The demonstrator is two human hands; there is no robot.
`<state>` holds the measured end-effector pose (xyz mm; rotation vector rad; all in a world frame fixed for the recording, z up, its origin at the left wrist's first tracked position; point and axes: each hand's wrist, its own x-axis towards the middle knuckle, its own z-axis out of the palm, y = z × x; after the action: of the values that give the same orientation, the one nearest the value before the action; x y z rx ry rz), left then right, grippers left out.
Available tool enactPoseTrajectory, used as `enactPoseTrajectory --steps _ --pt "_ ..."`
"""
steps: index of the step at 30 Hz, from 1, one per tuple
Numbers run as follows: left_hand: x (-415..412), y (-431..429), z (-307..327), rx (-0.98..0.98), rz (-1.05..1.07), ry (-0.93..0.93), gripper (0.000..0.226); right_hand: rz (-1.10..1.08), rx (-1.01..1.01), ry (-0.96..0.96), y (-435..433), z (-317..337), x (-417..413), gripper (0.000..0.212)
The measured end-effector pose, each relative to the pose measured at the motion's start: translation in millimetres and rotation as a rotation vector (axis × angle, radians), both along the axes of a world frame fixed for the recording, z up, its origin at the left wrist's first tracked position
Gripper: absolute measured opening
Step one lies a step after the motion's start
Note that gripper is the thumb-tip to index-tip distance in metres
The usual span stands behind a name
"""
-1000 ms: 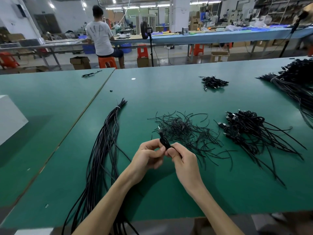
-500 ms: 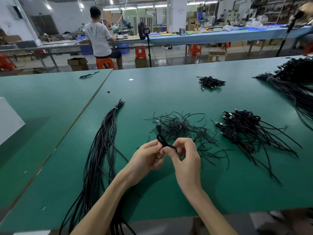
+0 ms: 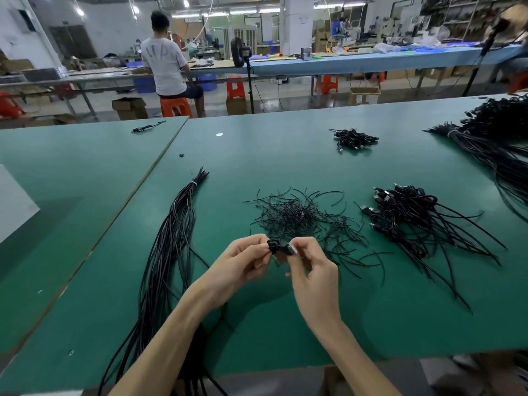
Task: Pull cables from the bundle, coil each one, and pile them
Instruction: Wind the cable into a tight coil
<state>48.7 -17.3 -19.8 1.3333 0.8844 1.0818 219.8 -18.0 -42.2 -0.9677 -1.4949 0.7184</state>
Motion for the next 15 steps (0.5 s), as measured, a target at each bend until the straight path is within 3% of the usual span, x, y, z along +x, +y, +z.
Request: enactPoseTrajectory --steps 2,7,12,15 --pt "-1 0 2 0.024 0.012 0.074 0.029 0.039 -0.037 0.056 -1 0 0 0.032" --pt "0 4 5 0.106 0.072 0.229 0.030 0.132 -0.176 0.153 0 5 0 0.043" --pt "1 10 -3 0.105 0.192 0.217 0.029 0.213 -0.202 0.176 2 5 0 0.013" --pt "-2 11 -10 0.072 0.200 0.168 0.031 0.237 -0.208 0.129 5 3 0 0.016"
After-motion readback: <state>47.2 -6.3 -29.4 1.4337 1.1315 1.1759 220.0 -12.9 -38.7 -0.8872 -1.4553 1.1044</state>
